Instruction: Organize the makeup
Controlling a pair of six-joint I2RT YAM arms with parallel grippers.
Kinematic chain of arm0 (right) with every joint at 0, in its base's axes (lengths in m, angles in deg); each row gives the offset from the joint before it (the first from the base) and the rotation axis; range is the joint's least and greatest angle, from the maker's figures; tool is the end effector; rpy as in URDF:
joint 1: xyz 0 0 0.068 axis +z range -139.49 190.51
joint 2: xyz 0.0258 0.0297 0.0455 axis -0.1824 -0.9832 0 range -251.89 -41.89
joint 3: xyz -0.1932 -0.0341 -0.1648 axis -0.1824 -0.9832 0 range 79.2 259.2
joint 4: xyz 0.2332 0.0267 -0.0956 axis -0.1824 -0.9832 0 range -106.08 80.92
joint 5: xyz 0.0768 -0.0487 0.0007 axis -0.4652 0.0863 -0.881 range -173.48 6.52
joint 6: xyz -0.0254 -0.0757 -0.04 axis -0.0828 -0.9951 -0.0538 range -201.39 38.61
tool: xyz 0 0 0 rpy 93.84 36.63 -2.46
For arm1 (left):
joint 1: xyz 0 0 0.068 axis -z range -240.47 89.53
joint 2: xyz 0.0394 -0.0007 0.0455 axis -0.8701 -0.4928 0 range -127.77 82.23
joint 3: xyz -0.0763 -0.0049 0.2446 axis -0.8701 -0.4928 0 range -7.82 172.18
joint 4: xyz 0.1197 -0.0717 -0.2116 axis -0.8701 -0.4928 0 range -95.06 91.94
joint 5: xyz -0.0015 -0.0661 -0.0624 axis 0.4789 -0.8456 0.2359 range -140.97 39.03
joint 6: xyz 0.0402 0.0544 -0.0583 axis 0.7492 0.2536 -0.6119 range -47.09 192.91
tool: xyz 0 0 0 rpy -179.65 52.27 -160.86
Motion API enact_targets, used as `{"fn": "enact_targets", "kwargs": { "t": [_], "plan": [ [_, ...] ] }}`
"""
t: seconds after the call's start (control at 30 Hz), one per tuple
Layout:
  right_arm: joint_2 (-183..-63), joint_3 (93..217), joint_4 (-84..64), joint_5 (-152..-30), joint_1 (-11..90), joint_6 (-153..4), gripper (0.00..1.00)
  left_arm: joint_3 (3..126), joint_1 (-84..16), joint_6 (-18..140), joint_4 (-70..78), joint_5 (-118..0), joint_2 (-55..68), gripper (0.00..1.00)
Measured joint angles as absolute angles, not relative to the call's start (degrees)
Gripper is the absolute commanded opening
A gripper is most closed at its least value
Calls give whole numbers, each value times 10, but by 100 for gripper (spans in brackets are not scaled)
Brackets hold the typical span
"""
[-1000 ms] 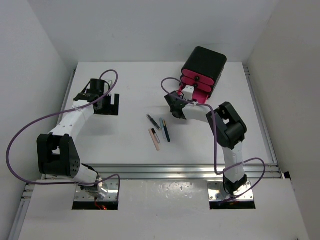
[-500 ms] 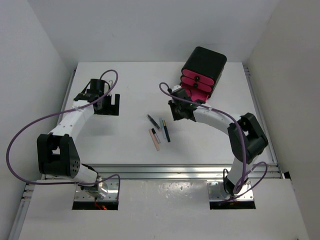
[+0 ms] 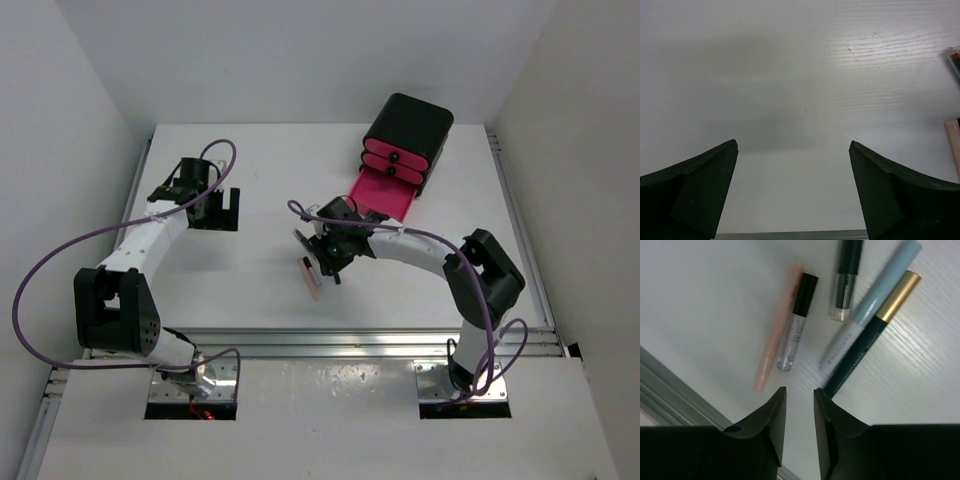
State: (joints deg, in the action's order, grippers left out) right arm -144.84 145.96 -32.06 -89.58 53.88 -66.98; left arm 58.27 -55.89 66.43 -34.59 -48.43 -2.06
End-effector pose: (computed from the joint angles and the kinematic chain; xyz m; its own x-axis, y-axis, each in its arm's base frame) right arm 0.2704 0.2672 0.1313 -0.7844 -0.4006 -0.4735 -0.5444 0.8106 0.2160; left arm 0.3267 -0.0226 0.2169 -0.8148 -0.0479 -0.5777 -0.0380 0.9989 -0.0292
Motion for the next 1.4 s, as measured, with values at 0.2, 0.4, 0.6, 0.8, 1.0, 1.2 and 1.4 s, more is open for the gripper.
{"fn": "enact_targets", "kwargs": {
  "t": [0.2, 0.4, 0.6, 0.8, 1.0, 1.2, 1.4],
  "plan": [
    [-1477, 1495, -337, -881, 531, -682, 40, 576, -559, 664, -344, -484, -21, 100],
    [-1554, 1616, -336, -885, 530, -731, 42, 575, -559, 664, -342, -484, -19, 100],
    [-1645, 1701, -321, -869, 529, -757, 44, 572, -559, 665, -339, -479, -15, 100],
    [-1719, 1746, -319, -837, 526, -762, 44, 572, -559, 667, -337, -474, -15, 100],
    [-1724, 1752, -318, -817, 519, -753, 33, 572, -559, 667, -336, -471, -15, 100],
    [-1724, 1753, -316, -817, 519, -749, 13, 572, -559, 667, -335, -471, -15, 100],
    [-1728, 1755, -304, -818, 519, -747, 0, 572, -559, 667, -335, -471, -15, 100]
  ]
}}
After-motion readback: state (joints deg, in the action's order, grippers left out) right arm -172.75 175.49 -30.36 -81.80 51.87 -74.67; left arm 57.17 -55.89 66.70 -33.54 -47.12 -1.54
